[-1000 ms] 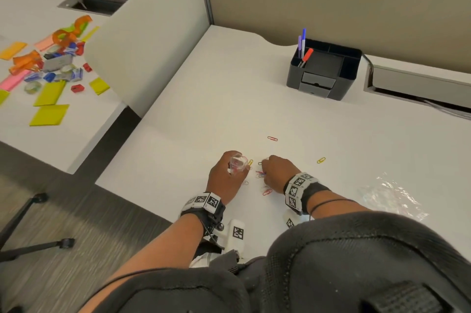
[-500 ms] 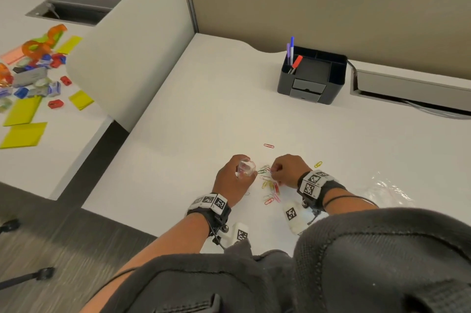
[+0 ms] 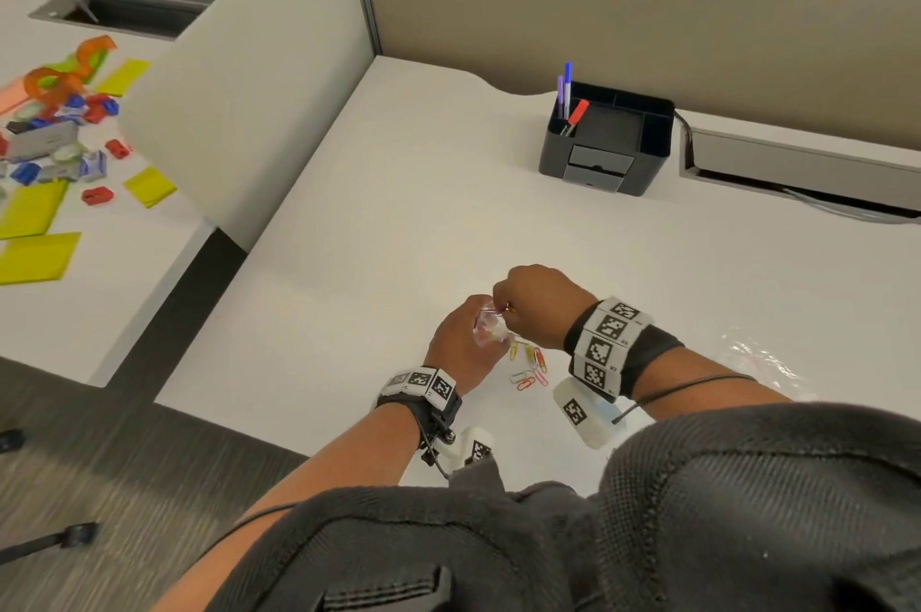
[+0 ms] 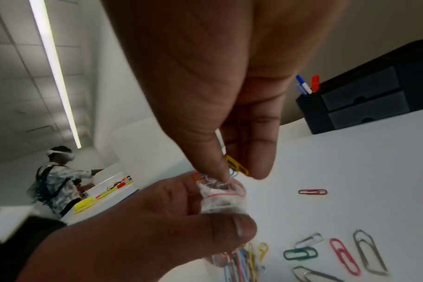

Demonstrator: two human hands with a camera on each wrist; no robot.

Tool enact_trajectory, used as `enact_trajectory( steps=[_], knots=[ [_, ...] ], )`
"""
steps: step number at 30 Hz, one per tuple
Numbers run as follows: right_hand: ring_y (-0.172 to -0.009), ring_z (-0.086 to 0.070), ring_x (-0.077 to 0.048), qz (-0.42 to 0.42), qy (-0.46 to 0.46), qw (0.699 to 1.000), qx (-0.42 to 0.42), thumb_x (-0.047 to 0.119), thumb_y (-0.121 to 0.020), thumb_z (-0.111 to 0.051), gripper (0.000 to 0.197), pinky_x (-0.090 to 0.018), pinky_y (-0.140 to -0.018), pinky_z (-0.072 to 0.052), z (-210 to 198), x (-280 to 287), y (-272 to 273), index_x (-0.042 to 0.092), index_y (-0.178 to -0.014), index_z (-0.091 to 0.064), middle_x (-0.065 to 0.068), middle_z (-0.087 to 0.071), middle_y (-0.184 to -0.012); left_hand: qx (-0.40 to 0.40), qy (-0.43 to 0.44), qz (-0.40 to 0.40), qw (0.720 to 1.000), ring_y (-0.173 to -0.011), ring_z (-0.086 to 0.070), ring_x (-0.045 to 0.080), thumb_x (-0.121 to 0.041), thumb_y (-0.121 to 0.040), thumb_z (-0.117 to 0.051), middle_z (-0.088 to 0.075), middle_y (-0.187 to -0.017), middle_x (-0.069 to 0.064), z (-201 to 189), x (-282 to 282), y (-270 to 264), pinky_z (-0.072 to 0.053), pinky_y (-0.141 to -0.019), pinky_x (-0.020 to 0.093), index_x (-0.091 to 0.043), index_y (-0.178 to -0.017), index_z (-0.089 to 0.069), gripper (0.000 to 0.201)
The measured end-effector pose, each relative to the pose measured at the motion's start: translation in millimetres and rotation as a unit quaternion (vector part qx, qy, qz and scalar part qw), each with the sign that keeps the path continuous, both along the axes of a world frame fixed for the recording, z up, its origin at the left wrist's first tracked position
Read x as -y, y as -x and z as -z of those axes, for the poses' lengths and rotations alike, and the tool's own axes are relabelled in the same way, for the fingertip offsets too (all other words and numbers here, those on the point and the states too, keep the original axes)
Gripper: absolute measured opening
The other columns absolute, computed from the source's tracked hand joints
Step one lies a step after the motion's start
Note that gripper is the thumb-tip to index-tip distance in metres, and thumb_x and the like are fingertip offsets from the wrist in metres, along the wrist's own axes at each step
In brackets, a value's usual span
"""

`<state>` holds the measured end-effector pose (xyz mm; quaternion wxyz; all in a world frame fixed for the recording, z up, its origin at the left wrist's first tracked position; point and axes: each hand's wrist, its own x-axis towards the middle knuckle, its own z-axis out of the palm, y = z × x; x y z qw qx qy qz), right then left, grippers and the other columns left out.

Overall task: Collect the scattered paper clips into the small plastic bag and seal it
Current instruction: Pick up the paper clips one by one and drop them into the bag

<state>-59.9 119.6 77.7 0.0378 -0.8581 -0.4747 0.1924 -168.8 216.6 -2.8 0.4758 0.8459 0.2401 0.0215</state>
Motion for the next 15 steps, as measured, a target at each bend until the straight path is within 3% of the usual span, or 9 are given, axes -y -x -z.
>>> enact_trajectory(
  steps=[5,10,15],
  knots=[
    [-0.103,-0.062,-0.022,0.007,-0.014,1.000,-0.027,0.021,-0.093,-0.052,0.029,-0.031,-0.081,-0.048,-0.1,-0.1,5.1,0.020,-0.117,-0.067,-0.002,-0.069,-0.112,-0.006,0.002,0.004,1.000,-0.085,-0.057,0.015,-0.030,-0.084,-0.068,-0.065,-0.108,-0.004,-2.8,4.5,4.1,-0.040,-0.072,0.024,-0.023,-0.123,-0.050,0.044],
    [-0.103,-0.062,-0.021,0.019,-0.023,0.999,-0.042,0.025,-0.093,-0.053,0.028,-0.031,-0.084,-0.049,-0.5,4.7,7.4,0.019,-0.115,-0.069,-0.002,-0.070,-0.112,0.003,0.007,-0.008,1.000,-0.087,-0.060,0.015,-0.032,-0.084,-0.069,-0.064,-0.106,-0.005,-1.9,5.0,9.5,-0.045,-0.074,0.024,-0.024,-0.124,-0.049,0.045],
    [-0.090,-0.066,-0.023,0.021,-0.041,0.998,-0.042,0.025,-0.094,-0.050,0.028,-0.037,-0.079,-0.054,-7.3,2.7,9.0,0.013,-0.099,-0.074,-0.004,-0.074,-0.095,0.017,0.003,-0.010,1.000,-0.089,-0.061,0.013,-0.033,-0.083,-0.070,-0.065,-0.105,-0.006,-3.5,7.9,8.5,-0.045,-0.074,0.022,-0.026,-0.125,-0.049,0.047]
  ],
)
